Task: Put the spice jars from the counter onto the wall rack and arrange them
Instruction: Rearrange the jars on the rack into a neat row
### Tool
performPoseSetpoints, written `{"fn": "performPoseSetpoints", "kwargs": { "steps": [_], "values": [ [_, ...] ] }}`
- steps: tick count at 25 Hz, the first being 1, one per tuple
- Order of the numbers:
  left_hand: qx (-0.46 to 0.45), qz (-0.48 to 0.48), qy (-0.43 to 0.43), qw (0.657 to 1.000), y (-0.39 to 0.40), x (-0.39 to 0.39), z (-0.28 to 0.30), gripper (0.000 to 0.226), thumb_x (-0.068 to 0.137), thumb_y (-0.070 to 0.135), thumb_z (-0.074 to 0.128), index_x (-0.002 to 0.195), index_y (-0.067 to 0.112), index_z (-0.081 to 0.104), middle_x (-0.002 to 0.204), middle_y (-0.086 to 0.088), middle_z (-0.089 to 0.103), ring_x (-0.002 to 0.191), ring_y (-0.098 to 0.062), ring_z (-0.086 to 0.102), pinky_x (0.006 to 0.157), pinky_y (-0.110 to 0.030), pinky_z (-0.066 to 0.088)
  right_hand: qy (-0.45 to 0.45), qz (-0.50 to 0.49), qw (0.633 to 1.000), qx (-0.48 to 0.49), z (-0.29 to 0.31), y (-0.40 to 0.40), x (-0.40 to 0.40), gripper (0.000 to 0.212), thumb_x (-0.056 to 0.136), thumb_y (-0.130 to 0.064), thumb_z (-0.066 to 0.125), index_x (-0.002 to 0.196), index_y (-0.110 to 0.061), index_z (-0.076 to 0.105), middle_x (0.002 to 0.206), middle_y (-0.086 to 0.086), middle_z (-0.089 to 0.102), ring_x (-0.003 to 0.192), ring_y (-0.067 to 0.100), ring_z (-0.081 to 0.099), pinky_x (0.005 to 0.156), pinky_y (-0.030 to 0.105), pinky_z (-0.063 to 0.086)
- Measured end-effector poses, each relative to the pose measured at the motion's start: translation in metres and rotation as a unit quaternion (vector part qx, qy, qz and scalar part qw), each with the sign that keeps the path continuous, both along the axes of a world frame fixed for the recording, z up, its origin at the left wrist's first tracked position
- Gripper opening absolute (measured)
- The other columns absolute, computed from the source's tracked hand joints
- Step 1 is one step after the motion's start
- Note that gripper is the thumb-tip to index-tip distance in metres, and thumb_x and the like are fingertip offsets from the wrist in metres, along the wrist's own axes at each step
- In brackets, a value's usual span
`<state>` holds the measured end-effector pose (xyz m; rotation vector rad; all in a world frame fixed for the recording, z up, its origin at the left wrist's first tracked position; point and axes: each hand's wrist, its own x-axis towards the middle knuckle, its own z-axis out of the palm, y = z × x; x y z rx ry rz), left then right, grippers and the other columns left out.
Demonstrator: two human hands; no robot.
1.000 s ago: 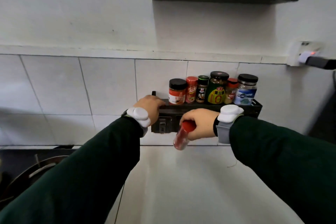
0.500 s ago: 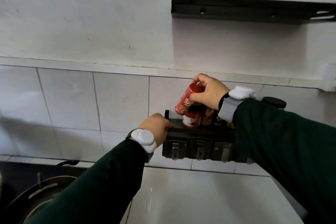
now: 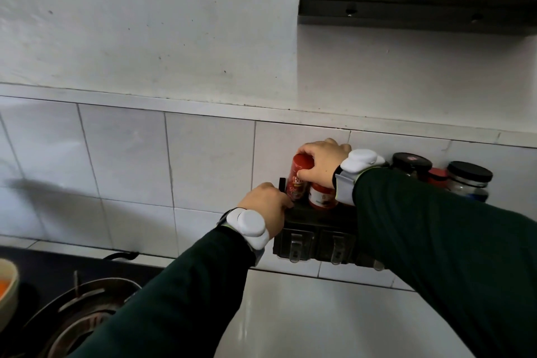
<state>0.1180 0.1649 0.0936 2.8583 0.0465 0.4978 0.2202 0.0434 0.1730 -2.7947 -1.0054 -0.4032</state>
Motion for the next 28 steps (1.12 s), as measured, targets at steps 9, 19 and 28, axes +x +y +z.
{"fn": "performPoseSetpoints", "kwargs": {
  "steps": [9,19,28],
  "values": [
    [-0.007,0.010,-0.006,1.000,-0.002,0.000,0.001,0.034,0.090,0.017,0.049,0.116,0.029,0.067,0.114,-0.011,0.059,0.104,-0.029,0.059,0.092,-0.031,0.045,-0.063,-0.002,0.997,-0.034,-0.018,-0.009,0.006,0.064,0.087,-0.050,0.054,0.144,-0.034,0.030,0.144,-0.004,0.040,0.130,0.026,0.032,0.100,0.046,0.027],
    [0.034,0.054,0.042,0.997,-0.010,0.003,0.005,0.036,0.088,0.015,0.049,0.113,0.034,0.067,0.113,-0.007,0.061,0.102,-0.026,0.059,0.090,-0.031,0.046,-0.097,-0.033,0.995,-0.001,-0.042,-0.108,-0.018,0.043,0.090,-0.039,0.051,0.132,-0.028,0.049,0.136,-0.001,0.046,0.127,0.025,0.037,0.104,0.044,0.029],
    [0.158,0.112,0.089,0.977,-0.038,-0.007,0.011,0.025,0.087,0.015,0.047,0.103,0.015,0.066,0.106,-0.011,0.065,0.093,-0.029,0.065,0.073,-0.033,0.053,-0.041,-0.100,0.994,-0.022,-0.076,-0.194,-0.036,0.035,0.093,-0.033,0.048,0.125,-0.020,0.055,0.124,0.005,0.056,0.113,0.026,0.053,0.091,0.037,0.047]
  ]
}}
